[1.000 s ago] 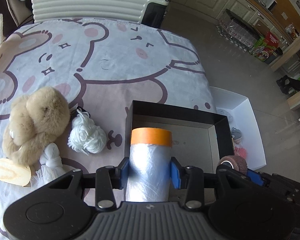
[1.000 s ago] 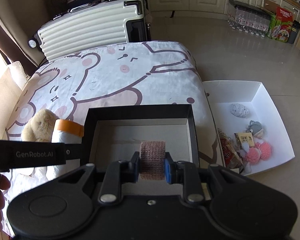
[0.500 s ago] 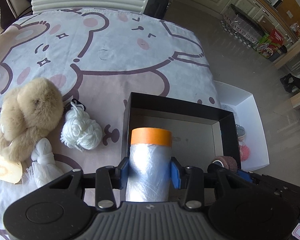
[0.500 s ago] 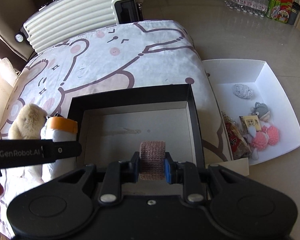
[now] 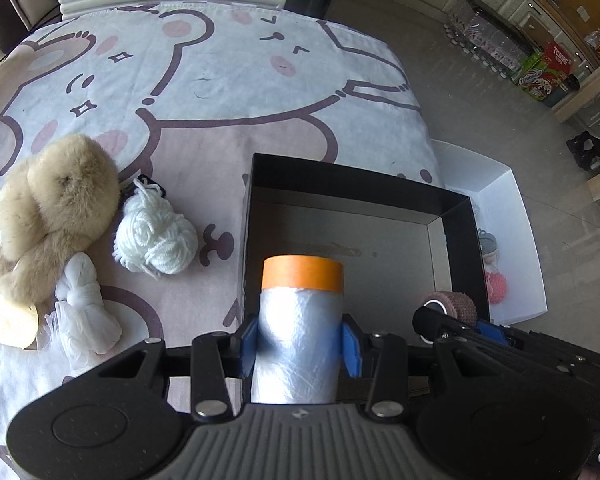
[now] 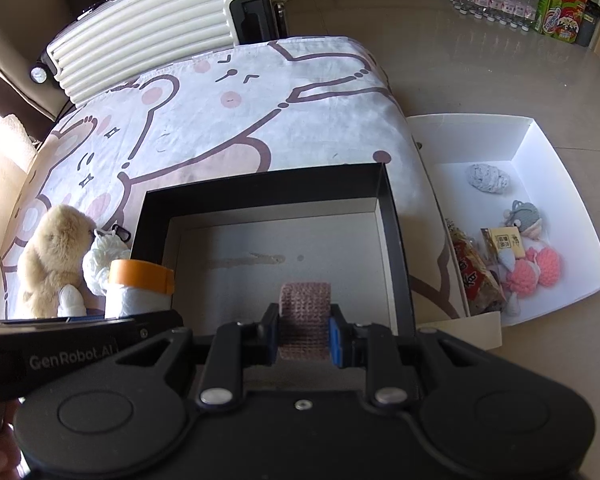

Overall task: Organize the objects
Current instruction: 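Lower the orange-capped roll into the black box and open the left tool, then lower the brown tape roll into the black box and open the right tool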

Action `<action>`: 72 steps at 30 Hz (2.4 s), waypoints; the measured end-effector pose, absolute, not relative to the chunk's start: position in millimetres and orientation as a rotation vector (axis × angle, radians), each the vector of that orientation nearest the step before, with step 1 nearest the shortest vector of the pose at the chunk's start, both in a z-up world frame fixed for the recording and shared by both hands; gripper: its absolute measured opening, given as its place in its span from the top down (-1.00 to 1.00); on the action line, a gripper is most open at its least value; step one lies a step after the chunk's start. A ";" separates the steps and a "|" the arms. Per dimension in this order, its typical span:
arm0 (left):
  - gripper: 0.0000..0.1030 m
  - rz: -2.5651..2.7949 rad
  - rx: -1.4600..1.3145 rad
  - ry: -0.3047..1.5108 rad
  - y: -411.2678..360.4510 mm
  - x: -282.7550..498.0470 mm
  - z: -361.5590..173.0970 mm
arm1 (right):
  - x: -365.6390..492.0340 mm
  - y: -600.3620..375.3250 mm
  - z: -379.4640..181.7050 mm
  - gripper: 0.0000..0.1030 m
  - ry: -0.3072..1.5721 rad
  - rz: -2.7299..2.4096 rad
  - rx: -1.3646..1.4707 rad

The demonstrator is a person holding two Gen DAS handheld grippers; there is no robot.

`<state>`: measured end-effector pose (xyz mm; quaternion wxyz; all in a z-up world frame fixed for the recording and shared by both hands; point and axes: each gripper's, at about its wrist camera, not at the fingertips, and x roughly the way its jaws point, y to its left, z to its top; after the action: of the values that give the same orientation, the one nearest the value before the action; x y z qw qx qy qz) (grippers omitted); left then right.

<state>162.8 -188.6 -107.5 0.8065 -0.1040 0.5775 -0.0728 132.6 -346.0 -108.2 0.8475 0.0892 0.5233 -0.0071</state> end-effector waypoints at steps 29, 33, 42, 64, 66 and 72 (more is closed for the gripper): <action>-0.32 -0.229 -0.026 1.030 -174.3 152.3 -67.6 | 137.4 -345.3 -145.2 0.51 1.197 0.021 0.342; -0.32 -0.222 -0.020 1.037 -169.2 154.2 -70.3 | 141.0 -339.7 -155.0 0.51 1.233 0.094 0.412; -0.32 -0.231 0.010 1.047 -172.2 154.6 -75.6 | 142.1 -330.7 -159.3 -0.22 1.254 0.015 0.276; -0.32 -0.234 0.004 1.049 -169.8 153.6 -74.6 | 143.7 -333.7 -155.3 0.15 1.265 0.060 0.325; -0.32 -0.236 0.009 1.047 -169.5 153.0 -74.0 | 145.0 -326.0 -155.9 0.17 1.276 0.111 0.326; -0.32 -0.228 0.014 1.049 -167.2 152.7 -74.4 | 146.8 -313.2 -155.4 0.16 1.296 0.148 0.293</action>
<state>152.7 -167.2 -74.4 0.8593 0.0069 0.4997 -0.1087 146.8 -313.2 -155.4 0.7846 0.1358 0.6010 0.0688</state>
